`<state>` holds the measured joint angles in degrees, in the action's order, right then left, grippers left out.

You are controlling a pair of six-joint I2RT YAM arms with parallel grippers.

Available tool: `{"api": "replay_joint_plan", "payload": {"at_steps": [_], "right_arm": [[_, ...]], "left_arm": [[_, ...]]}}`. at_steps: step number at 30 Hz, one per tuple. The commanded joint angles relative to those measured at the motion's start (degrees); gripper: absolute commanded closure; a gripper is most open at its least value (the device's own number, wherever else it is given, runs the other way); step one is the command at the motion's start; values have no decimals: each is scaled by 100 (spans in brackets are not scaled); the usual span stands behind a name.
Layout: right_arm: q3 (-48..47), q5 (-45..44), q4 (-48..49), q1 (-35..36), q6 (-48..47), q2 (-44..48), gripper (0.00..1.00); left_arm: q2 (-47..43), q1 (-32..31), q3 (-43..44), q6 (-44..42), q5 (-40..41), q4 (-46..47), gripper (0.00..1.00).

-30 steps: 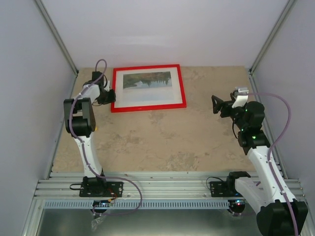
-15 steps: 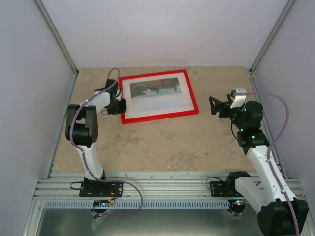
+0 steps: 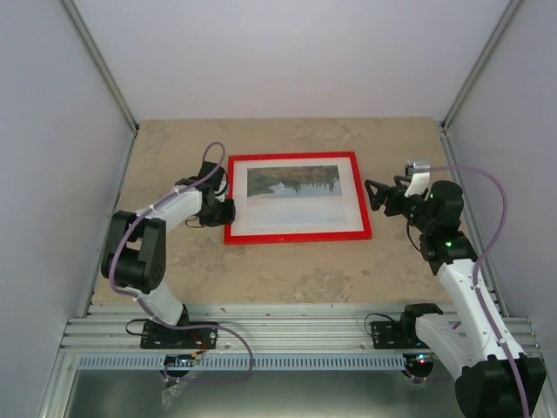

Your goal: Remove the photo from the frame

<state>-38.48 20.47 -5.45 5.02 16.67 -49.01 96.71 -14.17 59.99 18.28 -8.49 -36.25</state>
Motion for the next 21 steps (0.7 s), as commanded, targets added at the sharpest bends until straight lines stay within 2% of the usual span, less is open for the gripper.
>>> {"api": "replay_joint_plan", "payload": {"at_steps": [1, 6, 14, 18, 21], "right_arm": [[127, 305, -225, 21, 282, 137, 2], [196, 733, -260, 13, 468, 144, 2], [161, 1193, -602, 61, 112, 24, 2], [205, 1137, -570, 406, -21, -8, 2], [162, 965, -561, 861, -213, -64, 2]], "left_arm": [[-521, -187, -290, 373, -205, 415, 95], [-921, -316, -879, 604, -228, 674, 95], [-1079, -314, -1337, 763, -136, 1001, 91], [-1078, -318, -1402, 787, -96, 1045, 87], [-1152, -314, -1316, 771, 171, 907, 79]]}}
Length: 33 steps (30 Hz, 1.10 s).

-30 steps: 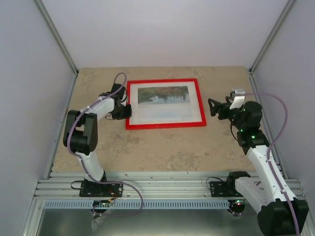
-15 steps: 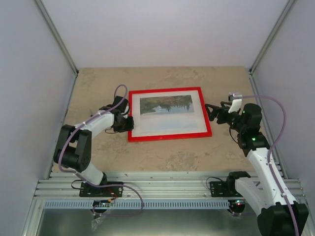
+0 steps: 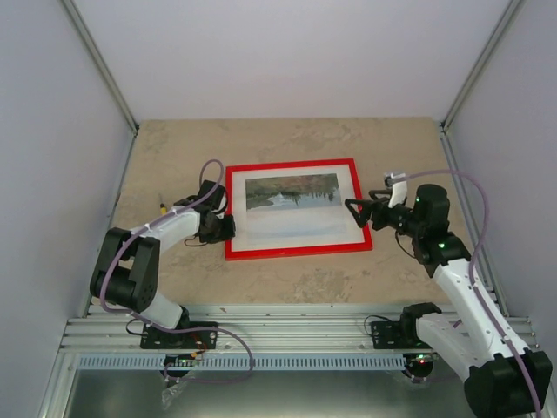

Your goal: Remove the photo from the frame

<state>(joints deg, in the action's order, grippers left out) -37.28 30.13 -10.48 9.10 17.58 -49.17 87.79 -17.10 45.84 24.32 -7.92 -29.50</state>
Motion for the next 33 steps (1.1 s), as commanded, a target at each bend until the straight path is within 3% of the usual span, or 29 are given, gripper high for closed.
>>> {"api": "replay_joint_plan", "payload": {"at_steps": [1, 10, 21, 24, 33], "right_arm": [[29, -56, -45, 619, -401, -61, 2], [-270, -1492, -101, 2432, -1505, -357, 2], [-582, -3838, -16, 4641, -2428, -1117, 2], [-642, -4588, 21, 5145, -2706, -1466, 2], [-728, -5673, 244, 6197, -3446, -2634, 2]], "left_arm": [[-271, -29, 133, 158, 190, 179, 77], [0, -23, 433, -58, 230, -87, 65], [360, -30, 491, -110, 361, -155, 64], [404, -30, 493, -120, 311, -140, 70], [273, -30, 548, -108, 157, -191, 96]]}}
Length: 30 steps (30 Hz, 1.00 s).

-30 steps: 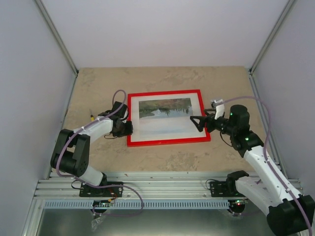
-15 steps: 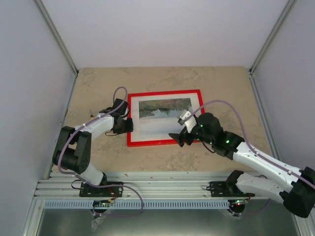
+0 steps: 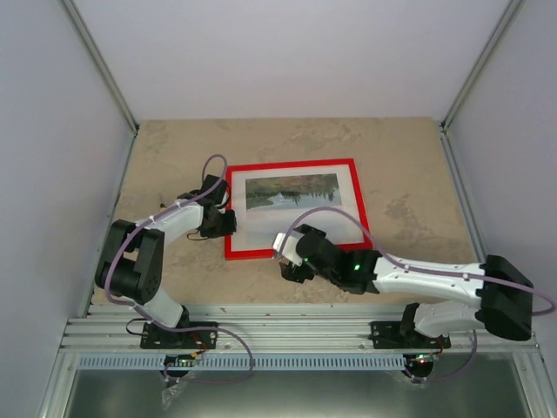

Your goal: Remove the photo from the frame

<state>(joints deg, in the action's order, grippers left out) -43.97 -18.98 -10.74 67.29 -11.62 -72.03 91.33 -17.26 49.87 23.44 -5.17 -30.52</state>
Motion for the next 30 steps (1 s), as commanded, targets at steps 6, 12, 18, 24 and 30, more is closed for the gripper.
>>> {"api": "replay_joint_plan", "payload": {"at_steps": [6, 12, 18, 24, 30], "right_arm": [[-138, -883, 366, 547, -610, -883, 2], [177, -1149, 1043, 726, -843, -1132, 2], [204, -1836, 1840, 844, -1351, -1800, 5], [189, -2399, 2760, 856, -1908, -2364, 11], [266, -3161, 4216, 892, -2734, -2995, 15]], "left_arm": [[-390, -15, 343, 2, -145, -295, 100], [-699, -15, 513, 19, -253, -482, 100], [-896, -15, 593, 66, -465, -575, 100], [-1070, -15, 519, 90, -584, -594, 100], [-1231, -15, 490, 129, -715, -623, 100]]}}
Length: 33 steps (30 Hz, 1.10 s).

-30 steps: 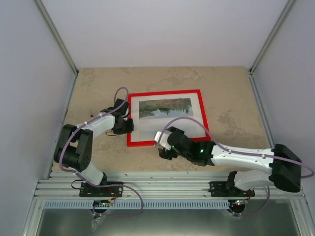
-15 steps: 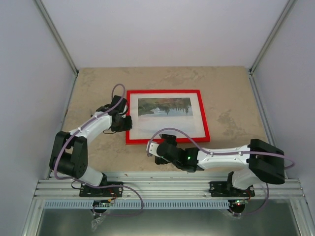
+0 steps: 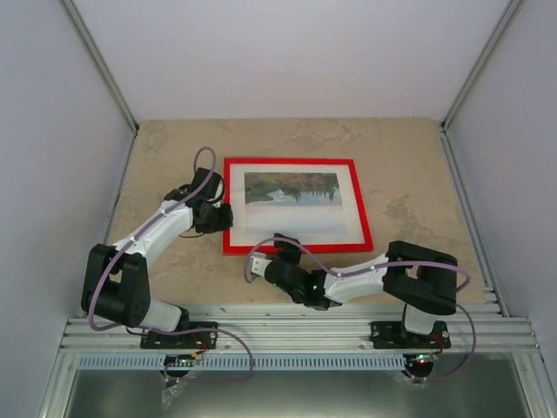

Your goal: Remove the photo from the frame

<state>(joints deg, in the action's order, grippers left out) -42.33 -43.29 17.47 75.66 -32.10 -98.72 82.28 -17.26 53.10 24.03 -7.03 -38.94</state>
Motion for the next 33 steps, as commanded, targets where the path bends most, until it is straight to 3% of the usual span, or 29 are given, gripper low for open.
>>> {"api": "replay_joint_plan", "payload": {"at_steps": [1, 8, 13, 17, 24, 27, 31, 33], "right_arm": [[117, -769, 1595, 57, -803, -415, 15], [63, -924, 2249, 54, -1078, -886, 26], [39, -1120, 2709, 54, -1367, -1163, 45], [48, -1246, 2937, 55, -1512, -1209, 70], [127, -1237, 2690, 48, -1441, -786, 97], [145, -1205, 2458, 50, -1388, -503, 100], [120, -1172, 2064, 46, -1333, -70, 100], [60, -1157, 1827, 38, -1242, 247, 99]], "left_arm": [[-354, -15, 155, 89, -548, 220, 100], [-495, -15, 46, 158, -703, 256, 100], [-522, -15, -160, 222, -854, 424, 100], [-507, -15, -406, 315, -1050, 636, 100], [-888, 9, -346, 508, -752, 542, 100], [-1222, 119, -248, 659, -709, 527, 97], [-1909, 522, -258, 939, -879, 633, 84], [-2276, 729, -282, 1057, -900, 679, 73]]}}
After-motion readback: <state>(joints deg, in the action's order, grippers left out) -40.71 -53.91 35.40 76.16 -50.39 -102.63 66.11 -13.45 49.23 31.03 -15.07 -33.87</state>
